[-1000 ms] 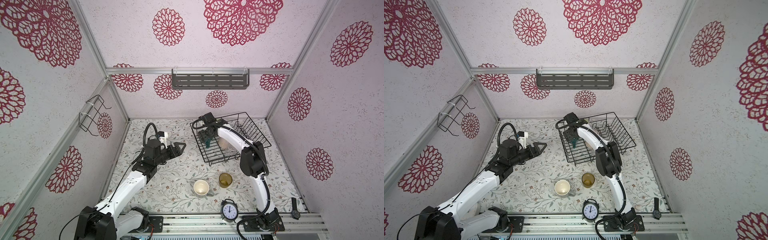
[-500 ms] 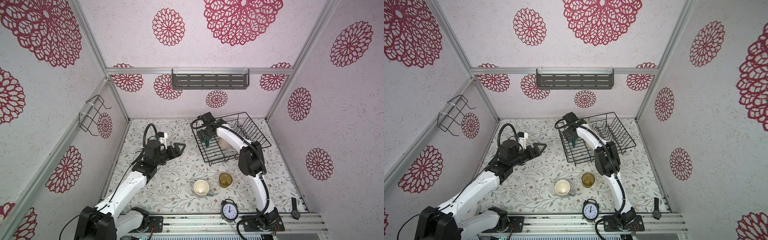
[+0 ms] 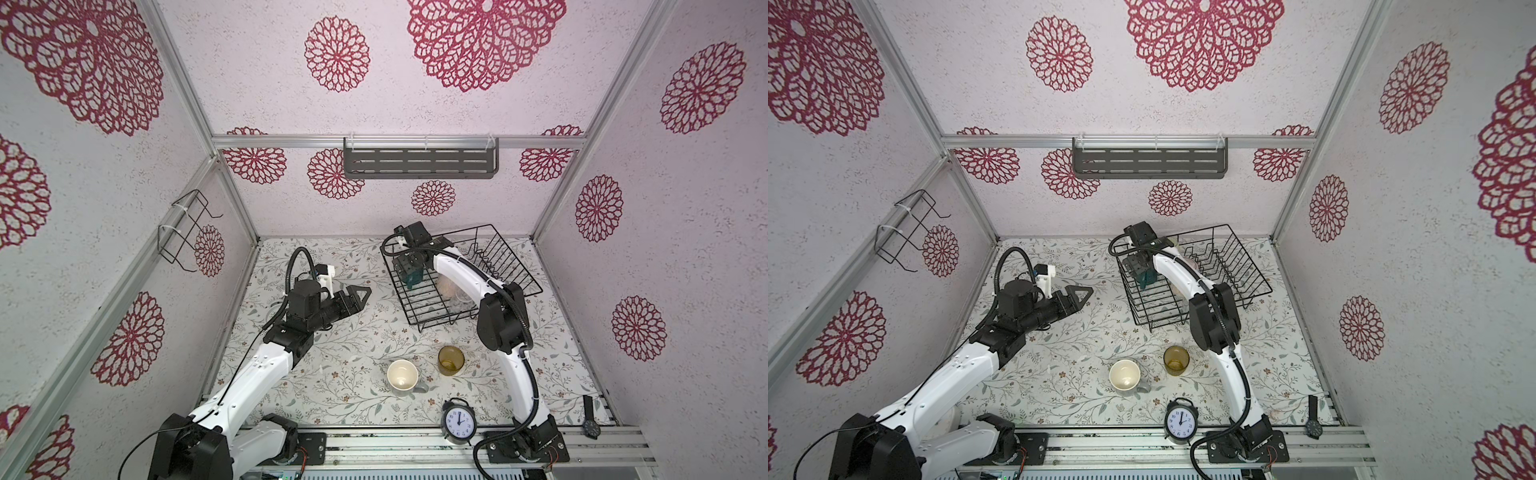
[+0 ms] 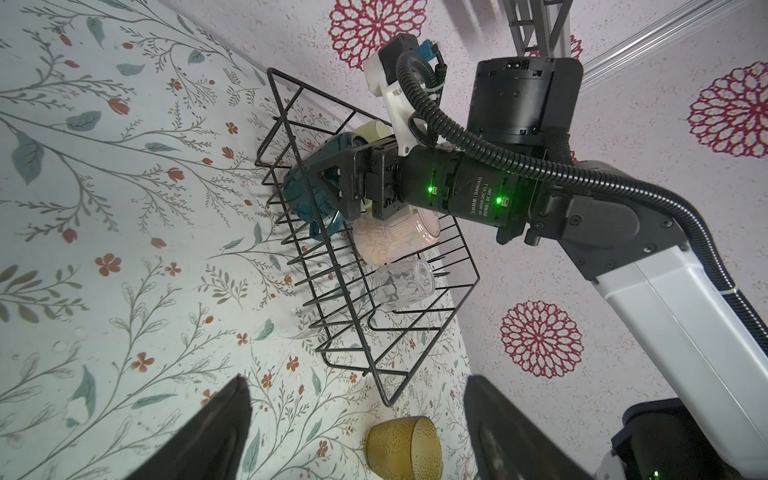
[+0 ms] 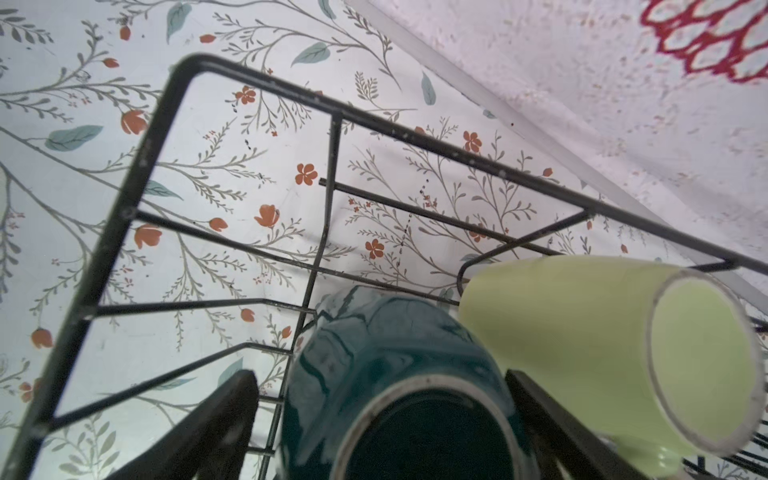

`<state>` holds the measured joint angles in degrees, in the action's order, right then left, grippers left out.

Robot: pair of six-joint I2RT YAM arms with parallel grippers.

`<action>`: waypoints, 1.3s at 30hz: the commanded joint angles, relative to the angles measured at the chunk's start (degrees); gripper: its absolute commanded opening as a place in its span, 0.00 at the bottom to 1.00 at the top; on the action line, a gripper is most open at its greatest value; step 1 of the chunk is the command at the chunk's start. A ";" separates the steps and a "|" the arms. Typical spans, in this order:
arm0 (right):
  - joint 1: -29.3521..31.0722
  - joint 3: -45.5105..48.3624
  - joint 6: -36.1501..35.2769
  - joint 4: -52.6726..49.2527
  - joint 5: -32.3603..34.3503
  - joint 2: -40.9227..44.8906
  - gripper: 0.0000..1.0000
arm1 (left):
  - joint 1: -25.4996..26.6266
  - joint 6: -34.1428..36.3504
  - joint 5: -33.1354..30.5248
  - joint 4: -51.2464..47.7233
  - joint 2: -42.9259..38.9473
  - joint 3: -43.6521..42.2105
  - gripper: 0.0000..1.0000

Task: Load the cups into the dish rack
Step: 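Lower the dark green mug upside down into the rack beside the light green mug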

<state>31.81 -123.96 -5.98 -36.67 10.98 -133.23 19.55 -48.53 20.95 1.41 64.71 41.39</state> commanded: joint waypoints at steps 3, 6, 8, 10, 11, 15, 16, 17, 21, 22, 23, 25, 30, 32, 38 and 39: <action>-0.08 -0.99 2.84 0.36 0.76 3.63 0.96 | -0.66 -0.47 0.05 0.67 -1.71 -0.74 0.84; -0.08 1.29 5.40 1.13 -0.59 5.85 0.96 | -0.70 -0.25 -0.09 0.46 -2.21 -1.08 0.84; -0.08 3.41 7.06 1.91 -1.61 7.19 0.96 | -0.66 -0.25 -0.23 0.52 -2.17 -1.13 0.84; -0.08 5.19 8.09 3.07 -2.58 8.18 0.94 | -0.72 -0.36 -0.05 0.48 -2.22 -1.13 0.84; -0.08 5.96 8.24 3.69 -2.80 8.48 0.93 | -0.65 -0.46 -0.07 0.56 -2.35 -1.29 0.84; -0.08 6.62 8.36 4.55 -2.75 7.92 0.89 | -0.67 -1.09 -0.01 1.58 -2.18 -1.92 0.84; -0.08 6.71 8.14 5.11 -2.40 7.73 0.88 | -0.68 -1.26 0.08 1.50 -2.25 -1.84 0.84; -0.08 6.72 7.78 5.64 -2.15 7.43 0.87 | -0.65 -1.30 0.06 1.40 -2.45 -1.84 0.84; -0.08 6.11 6.02 7.37 -0.90 6.16 0.85 | -0.67 -1.21 -0.52 1.39 -3.05 -2.34 0.84; -0.08 6.02 5.83 7.71 -0.71 5.98 0.84 | -0.68 -1.30 -0.71 1.34 -3.05 -2.36 0.84; -0.08 5.94 5.60 8.03 -0.57 5.84 0.84 | -0.66 -1.30 -0.78 1.24 -3.07 -2.36 0.84; -0.17 5.92 5.38 9.46 -0.80 5.55 0.84 | -0.65 -1.14 -0.74 0.59 -3.26 -2.19 0.84; -0.17 2.90 5.16 9.00 -2.34 3.65 0.80 | -0.69 -1.01 -0.60 -0.37 -3.44 -2.04 0.84; -0.07 2.32 5.36 8.61 -2.62 3.57 0.84 | -0.62 0.04 -0.78 -2.68 -3.84 -1.41 0.84; -0.08 3.05 5.92 8.47 -3.30 7.38 0.99 | -0.45 2.93 1.36 -6.73 -5.03 -1.08 0.84; -0.08 3.85 6.17 8.73 -2.95 8.71 0.99 | -0.31 3.49 1.71 -8.40 -5.16 -0.51 0.84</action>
<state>31.81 -119.59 -0.40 -28.29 8.01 -129.62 19.49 -47.68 21.08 -3.14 60.69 39.55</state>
